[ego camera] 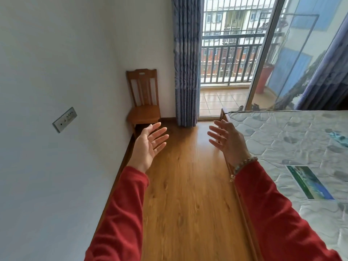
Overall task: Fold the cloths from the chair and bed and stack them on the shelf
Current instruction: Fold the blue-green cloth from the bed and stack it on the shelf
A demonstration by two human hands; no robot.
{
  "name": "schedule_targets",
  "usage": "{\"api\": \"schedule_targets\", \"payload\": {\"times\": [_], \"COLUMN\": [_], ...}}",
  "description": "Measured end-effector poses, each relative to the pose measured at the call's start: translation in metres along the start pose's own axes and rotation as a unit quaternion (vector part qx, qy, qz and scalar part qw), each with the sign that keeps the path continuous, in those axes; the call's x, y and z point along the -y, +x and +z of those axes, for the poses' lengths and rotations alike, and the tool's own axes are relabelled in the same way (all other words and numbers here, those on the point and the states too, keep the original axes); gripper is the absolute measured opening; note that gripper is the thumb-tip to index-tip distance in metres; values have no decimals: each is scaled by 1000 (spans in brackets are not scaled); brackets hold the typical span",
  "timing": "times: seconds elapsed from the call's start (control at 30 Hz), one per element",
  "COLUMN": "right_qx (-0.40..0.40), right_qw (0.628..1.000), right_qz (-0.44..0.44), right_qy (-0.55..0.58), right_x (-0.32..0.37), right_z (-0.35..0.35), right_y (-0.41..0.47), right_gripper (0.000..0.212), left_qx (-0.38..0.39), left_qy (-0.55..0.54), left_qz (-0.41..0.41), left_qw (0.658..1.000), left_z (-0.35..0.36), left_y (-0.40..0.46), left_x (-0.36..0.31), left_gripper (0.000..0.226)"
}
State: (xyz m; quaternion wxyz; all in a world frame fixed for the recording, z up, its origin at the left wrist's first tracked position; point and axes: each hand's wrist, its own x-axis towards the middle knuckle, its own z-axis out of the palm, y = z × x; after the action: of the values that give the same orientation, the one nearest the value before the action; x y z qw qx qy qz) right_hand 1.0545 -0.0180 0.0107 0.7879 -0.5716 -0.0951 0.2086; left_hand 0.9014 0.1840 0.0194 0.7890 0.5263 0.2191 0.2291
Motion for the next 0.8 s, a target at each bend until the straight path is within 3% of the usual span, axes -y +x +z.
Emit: {"api": "schedule_targets", "payload": {"times": [0.3,0.8], "right_qx": [-12,-13], "right_qw": [1000,1000], "right_qz": [19,9], "right_qy": [-10,-9], "right_x": [-7,20], "right_z": [2,22], "right_y": [156,472], "right_gripper": [27,33], "left_qx": [-6,20], "left_qy": [-2,-4], "left_qz": [-14,-29], "left_qw": [1000,999], "left_z": [11,51], "left_y": [160,498], "left_x": [15,-12], "left_gripper": [33,32]}}
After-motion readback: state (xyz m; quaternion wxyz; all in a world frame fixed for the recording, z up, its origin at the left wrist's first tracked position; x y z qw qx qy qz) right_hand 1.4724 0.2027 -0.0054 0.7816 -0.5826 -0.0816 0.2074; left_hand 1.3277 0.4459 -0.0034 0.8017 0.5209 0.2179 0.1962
